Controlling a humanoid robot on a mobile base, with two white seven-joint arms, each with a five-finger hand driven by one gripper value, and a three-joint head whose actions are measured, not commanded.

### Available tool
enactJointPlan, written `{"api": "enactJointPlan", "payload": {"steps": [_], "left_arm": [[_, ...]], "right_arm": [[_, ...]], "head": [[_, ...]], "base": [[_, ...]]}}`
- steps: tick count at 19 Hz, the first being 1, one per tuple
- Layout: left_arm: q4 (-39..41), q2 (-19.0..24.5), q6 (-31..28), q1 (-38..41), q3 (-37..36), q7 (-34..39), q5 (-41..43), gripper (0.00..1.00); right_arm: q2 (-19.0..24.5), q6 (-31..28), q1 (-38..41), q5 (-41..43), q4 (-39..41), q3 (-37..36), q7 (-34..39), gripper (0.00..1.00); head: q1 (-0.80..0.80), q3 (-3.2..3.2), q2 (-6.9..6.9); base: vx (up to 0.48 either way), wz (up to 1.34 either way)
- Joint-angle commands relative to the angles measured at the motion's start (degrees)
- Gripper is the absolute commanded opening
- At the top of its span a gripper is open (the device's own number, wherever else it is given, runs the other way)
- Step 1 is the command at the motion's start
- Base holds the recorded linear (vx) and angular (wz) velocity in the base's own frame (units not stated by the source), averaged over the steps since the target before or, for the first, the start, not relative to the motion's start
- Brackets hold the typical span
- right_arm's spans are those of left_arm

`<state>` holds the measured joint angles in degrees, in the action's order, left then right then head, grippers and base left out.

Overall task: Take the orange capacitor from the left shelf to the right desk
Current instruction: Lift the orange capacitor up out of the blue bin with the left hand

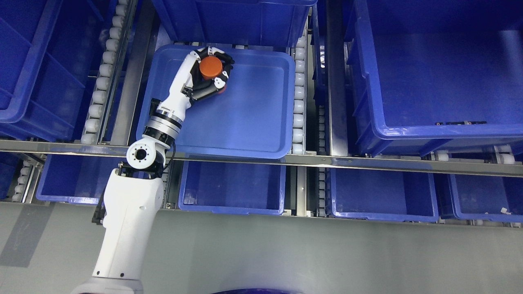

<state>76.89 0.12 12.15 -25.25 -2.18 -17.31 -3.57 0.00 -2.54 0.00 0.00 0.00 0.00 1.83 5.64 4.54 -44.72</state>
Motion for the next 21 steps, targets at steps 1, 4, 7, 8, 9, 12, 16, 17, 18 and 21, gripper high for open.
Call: {"api": "enactJointPlan", "payload": {"steps": [1,4,7,8,9,12,16,17,18,21], "left_arm": [[8.71,0.88,0.76,-1.47,-0.36,3.93,-5.47,0.02],[8.98,0.88,7.78,-1.3,-6.06,13.59,-6.1,0.02],[10.91,0.88,8.24,-0.42,-10.73,22.47,-5.75,0.02],[11.26,0.88,8.24,0.02,-11.0,24.24,-4.79,0.02],[11.7,0.88,8.24,0.11,-11.0,24.43,-4.0,0.02],[14.42,0.88,7.62,1.95,-10.74,24.08,-3.72,0.02],[17.23,0.88,5.96,3.89,-9.87,23.47,-3.72,0.02],[17.76,0.88,5.78,4.33,-9.43,22.59,-3.72,0.02],[17.77,0.88,5.78,4.59,-8.9,21.19,-3.72,0.02],[17.77,0.88,5.78,5.21,-6.88,19.69,-3.72,0.02]], "right_arm": [[-1.0,-0.01,-0.09,0.0,1.93,-0.62,0.01,1.0],[-1.0,-0.01,-0.09,0.0,1.93,-0.62,0.01,1.0],[-1.0,-0.01,-0.09,0.0,1.93,-0.62,0.01,1.0],[-1.0,-0.01,-0.09,0.0,1.93,-0.62,0.01,1.0],[-1.0,-0.01,-0.09,0.0,1.93,-0.62,0.01,1.0],[-1.0,-0.01,-0.09,0.0,1.93,-0.62,0.01,1.0],[-1.0,-0.01,-0.09,0.0,1.93,-0.62,0.01,1.0],[-1.0,-0.01,0.0,0.0,1.93,-0.62,0.01,1.0],[-1.0,0.08,0.0,0.0,1.93,-0.62,0.01,1.0],[-1.0,0.08,-0.09,0.0,1.93,-0.62,0.01,1.0]], "head": [[0.0,0.0,0.0],[0.0,0.0,0.0],[0.0,0.0,0.0],[0.0,0.0,0.0],[0.0,0.0,0.0],[0.0,0.0,0.0],[0.0,0.0,0.0],[0.0,0.0,0.0],[0.0,0.0,0.0],[0.0,0.0,0.0]], "base": [[0.0,0.0],[0.0,0.0],[0.0,0.0],[0.0,0.0],[0.0,0.0],[0.0,0.0],[0.0,0.0],[0.0,0.0],[0.0,0.0],[0.0,0.0]]}}
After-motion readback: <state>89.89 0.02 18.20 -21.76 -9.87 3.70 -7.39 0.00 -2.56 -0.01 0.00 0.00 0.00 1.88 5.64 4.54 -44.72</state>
